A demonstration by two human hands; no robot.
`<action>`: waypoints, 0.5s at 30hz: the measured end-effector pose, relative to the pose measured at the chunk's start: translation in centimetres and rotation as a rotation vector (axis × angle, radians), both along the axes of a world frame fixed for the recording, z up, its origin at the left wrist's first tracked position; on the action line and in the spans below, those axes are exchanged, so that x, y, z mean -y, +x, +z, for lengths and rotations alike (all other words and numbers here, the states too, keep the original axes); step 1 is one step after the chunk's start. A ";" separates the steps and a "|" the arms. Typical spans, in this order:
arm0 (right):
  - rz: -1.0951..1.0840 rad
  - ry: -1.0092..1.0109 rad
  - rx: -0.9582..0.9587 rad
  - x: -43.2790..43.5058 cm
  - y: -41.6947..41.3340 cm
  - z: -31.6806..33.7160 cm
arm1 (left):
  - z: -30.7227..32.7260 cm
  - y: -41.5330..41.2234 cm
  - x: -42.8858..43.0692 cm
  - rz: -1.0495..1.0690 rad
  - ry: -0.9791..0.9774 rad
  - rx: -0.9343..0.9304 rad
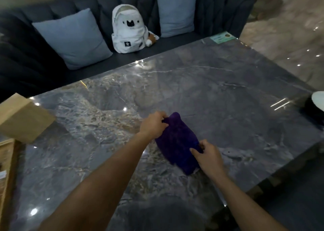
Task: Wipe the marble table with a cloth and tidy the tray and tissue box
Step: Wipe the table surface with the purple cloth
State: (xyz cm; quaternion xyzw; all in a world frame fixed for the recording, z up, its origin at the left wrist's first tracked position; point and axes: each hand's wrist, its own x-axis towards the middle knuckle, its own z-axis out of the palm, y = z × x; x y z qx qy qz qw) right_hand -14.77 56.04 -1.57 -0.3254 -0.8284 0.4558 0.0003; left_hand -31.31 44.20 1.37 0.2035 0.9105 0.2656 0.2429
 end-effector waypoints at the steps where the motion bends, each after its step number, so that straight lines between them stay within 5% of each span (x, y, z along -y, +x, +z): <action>1: 0.078 0.166 0.028 -0.1 0.2 -0.3 | -0.4 0.1 -0.2 -0.027 -0.004 -0.012; 3: 0.187 0.436 0.038 -0.3 0.6 -0.9 | -1.1 0.2 -0.4 -0.055 -0.007 -0.045; 7: 0.251 0.607 0.017 -0.6 0.7 -2.2 | -2.2 0.5 0.1 -0.054 -0.054 -0.161; 15: 0.411 0.474 0.199 -2.4 -0.8 -0.6 | -3.9 0.8 1.4 -0.141 -0.092 -0.226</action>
